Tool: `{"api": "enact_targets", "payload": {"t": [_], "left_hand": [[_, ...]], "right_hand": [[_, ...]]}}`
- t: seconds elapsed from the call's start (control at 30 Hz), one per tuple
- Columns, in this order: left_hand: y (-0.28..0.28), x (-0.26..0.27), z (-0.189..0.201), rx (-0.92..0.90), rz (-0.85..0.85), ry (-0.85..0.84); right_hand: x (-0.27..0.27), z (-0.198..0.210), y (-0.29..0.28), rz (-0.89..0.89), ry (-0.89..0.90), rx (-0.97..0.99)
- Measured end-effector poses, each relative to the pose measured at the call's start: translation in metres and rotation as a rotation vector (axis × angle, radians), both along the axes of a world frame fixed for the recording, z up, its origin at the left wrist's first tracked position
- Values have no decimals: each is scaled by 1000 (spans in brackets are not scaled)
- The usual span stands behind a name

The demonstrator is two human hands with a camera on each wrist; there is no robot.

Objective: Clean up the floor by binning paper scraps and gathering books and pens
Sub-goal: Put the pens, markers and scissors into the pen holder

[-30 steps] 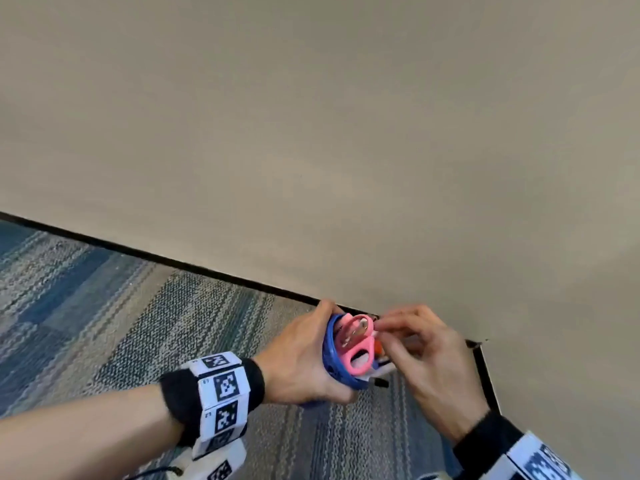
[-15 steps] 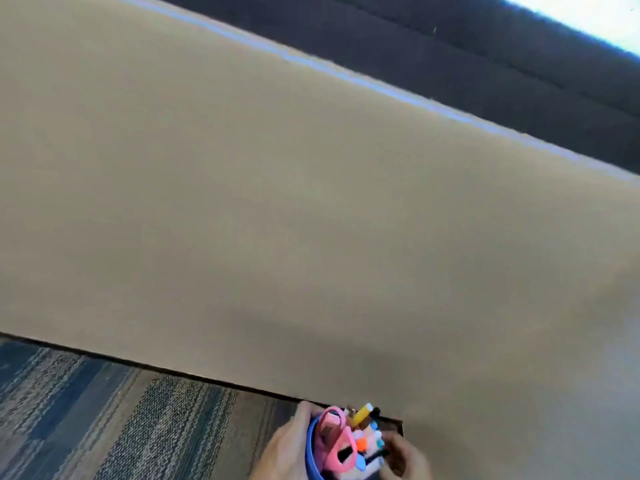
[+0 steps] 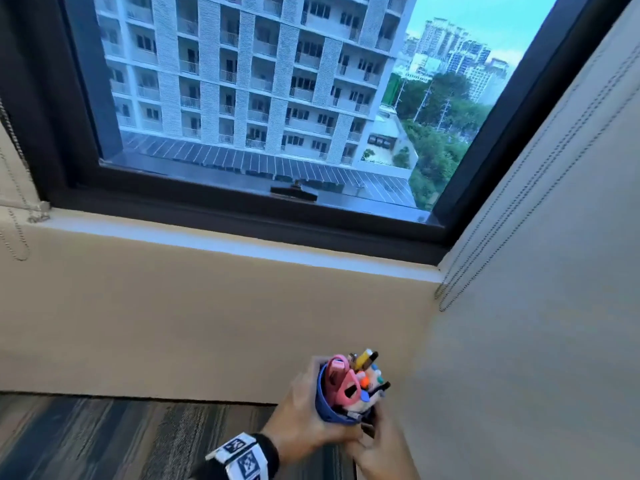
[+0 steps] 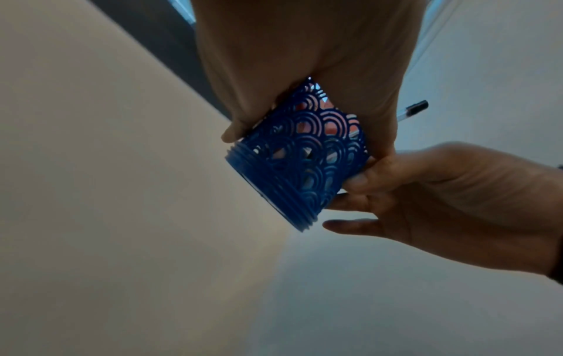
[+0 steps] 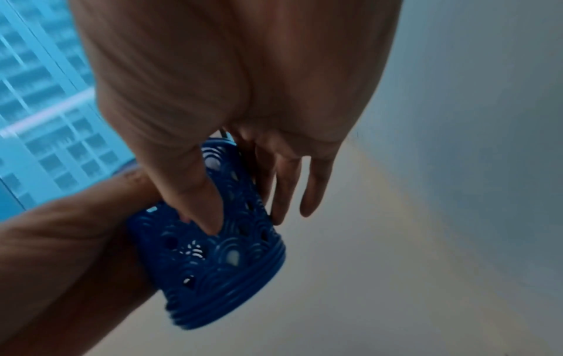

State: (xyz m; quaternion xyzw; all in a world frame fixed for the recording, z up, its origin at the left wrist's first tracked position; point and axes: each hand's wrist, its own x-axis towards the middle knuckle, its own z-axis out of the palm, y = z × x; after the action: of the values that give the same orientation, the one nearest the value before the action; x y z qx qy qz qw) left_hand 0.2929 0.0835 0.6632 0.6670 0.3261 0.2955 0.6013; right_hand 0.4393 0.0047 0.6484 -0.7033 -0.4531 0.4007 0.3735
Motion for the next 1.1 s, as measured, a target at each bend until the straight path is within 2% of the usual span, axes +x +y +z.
{"api": "enact_targets", "payload": {"t": [0.1,0.27,0.4,0.6,0.73,0.87,1.0,1.1], "left_hand": [[-24,7,49,-11,-134,-50],[-87,23,89,-29,-340,-115],[-146,40,115,48,-536,-100],[-276,83,149,187,-874,-100],[-369,112,154,333,-1023,-124],[-471,145,145,430,-1217,-57],[-555,176,121,492,-1342,123],[-592,199,92,528,-1335,194]], "right_hand": [[-2,53,-47,-151,-23,130],[-11,118,-129,-310,-103,179],[-17,145,-209,-476,-181,212],[-27,180,-368,-795,-261,198],[-30,184,-473,-982,-316,153],[-26,170,-582,-1108,-296,57],[-1,137,-667,-1135,-260,-199],[24,113,-699,-1114,-237,-263]]}}
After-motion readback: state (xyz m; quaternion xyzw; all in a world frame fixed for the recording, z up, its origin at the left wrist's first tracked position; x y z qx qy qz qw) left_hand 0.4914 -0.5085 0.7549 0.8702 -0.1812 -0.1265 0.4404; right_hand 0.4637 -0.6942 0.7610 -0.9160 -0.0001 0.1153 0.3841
